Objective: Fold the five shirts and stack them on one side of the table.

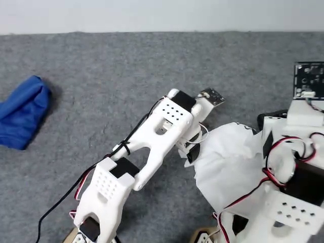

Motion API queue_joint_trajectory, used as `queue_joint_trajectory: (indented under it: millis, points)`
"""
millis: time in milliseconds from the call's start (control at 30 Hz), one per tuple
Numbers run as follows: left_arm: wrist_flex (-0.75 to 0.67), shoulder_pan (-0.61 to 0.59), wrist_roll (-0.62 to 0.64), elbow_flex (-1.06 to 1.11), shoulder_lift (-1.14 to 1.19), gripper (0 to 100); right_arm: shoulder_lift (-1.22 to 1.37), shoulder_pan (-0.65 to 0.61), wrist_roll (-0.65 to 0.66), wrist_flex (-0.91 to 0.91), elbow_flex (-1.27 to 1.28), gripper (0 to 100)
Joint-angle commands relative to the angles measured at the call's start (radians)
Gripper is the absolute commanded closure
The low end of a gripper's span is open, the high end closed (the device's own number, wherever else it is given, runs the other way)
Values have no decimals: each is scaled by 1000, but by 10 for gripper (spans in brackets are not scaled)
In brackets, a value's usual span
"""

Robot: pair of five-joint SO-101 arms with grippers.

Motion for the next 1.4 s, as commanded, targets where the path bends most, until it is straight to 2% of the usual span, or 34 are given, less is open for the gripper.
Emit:
queue_joint_trajectory:
  millis: [0,133,200,300,400,500,700,833,1067,1367]
  points:
    - [5,15,8,-35,-6,727,-8,7,2,-18,-3,988]
    - [-8,15,9,-36,41,728,-8,7,2,-18,-3,988]
    - [-64,11,14,-38,104,741,-8,7,2,-18,-3,988]
    - [-140,8,9,-44,172,821,-8,7,2,-12,-3,988]
    - [-150,15,8,-90,195,915,-8,7,2,-10,-3,988]
    - [-114,15,-6,-154,198,961,-8,7,2,-10,-2,988]
    - [17,15,-227,-269,203,985,-8,7,2,-10,-2,988]
    - [91,-8,-293,-343,193,986,-8,7,2,-10,-2,988]
    - [92,-189,-281,-410,84,987,-7,5,-6,-19,8,988]
    - [92,-285,-287,-412,-245,987,-8,4,-9,-127,152,988]
